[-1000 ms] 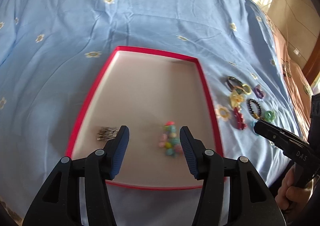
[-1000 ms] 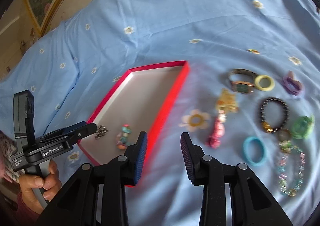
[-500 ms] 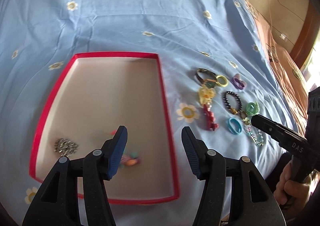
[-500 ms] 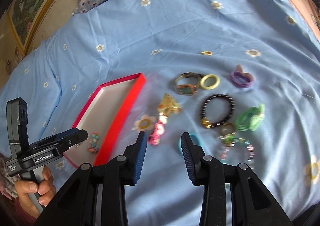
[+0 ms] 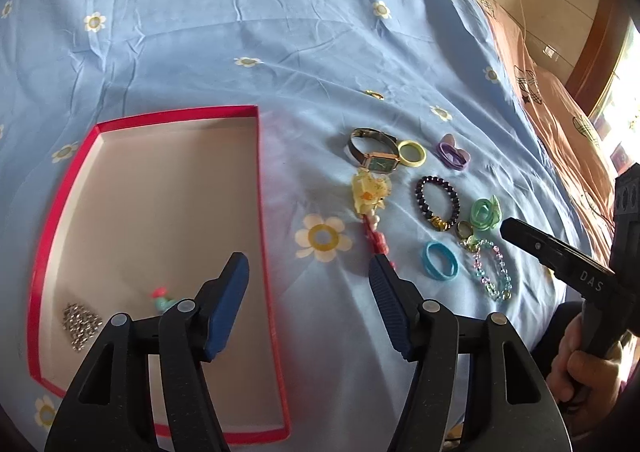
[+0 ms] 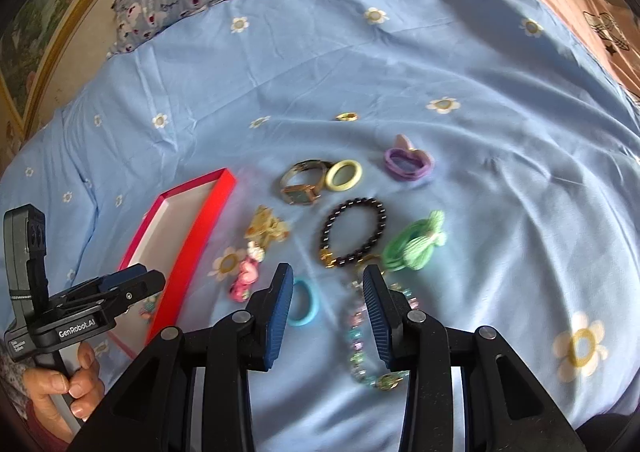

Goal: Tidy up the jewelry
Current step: 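Withdraw both tools from the box back toward the jewelry, then grasp the yellow hair clip with the left tool while the right tool grasps the black bead bracelet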

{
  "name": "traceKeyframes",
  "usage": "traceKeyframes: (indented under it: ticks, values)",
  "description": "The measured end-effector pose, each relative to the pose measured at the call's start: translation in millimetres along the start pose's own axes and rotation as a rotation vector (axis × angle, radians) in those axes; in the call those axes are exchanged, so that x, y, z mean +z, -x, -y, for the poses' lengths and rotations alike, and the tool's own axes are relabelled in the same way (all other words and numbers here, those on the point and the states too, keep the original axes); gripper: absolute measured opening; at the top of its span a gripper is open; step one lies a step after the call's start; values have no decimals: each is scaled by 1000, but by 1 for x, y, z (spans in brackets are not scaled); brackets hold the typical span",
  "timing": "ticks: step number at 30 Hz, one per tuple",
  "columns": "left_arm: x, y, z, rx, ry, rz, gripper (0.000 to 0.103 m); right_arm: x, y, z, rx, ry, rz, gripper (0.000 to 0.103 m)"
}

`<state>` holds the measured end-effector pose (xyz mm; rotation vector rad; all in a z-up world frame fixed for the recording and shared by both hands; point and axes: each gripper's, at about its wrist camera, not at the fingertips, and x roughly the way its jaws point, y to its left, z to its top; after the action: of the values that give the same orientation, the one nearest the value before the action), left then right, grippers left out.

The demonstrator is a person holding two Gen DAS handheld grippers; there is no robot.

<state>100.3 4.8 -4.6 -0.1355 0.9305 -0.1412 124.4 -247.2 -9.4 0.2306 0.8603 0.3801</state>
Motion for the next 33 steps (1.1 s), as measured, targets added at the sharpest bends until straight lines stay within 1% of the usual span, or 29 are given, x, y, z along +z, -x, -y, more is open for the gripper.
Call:
traceKeyframes:
  ticks: [6,11,16,20,22,23,24,25,26,27,28,31,33]
  values:
    - [11,-16,16,-11,-22,-19,67,14,-7,8,-17,-1,3,38]
    - [25,-41,28,-25,-28,-49,69,29,-23,9,-26,21,-15,38]
    - [39,-71,35,-12,-42,-83,69,40,-45,12,-46,39,-51,38]
    - [48,-92,39,2,-50,-107,69,40,-68,20,-68,30,-103,38]
    - [50,-105,40,15,-52,-131,69,40,-78,22,-84,37,-127,37]
    - [50,-109,41,16,-56,-142,65,39,-83,21,-95,52,-140,36]
    - [50,-112,43,18,-65,-147,54,38,-86,19,-108,72,-142,36]
    - [49,-115,45,21,-77,-149,48,38,-88,16,-122,96,-141,35]
    - [48,-116,46,22,-83,-144,36,37,-89,13,-143,119,-141,33]
    - [48,-115,48,17,-87,-141,29,37,-89,11,-149,127,-141,22]
    - [47,-113,48,12,-87,-138,29,37,-89,11,-146,125,-142,8]
    - [46,-104,48,-2,-76,-120,28,37,-82,11,-124,112,-128,8]
    - [45,-91,47,-8,-64,-97,28,38,-75,8,-109,114,-108,8]
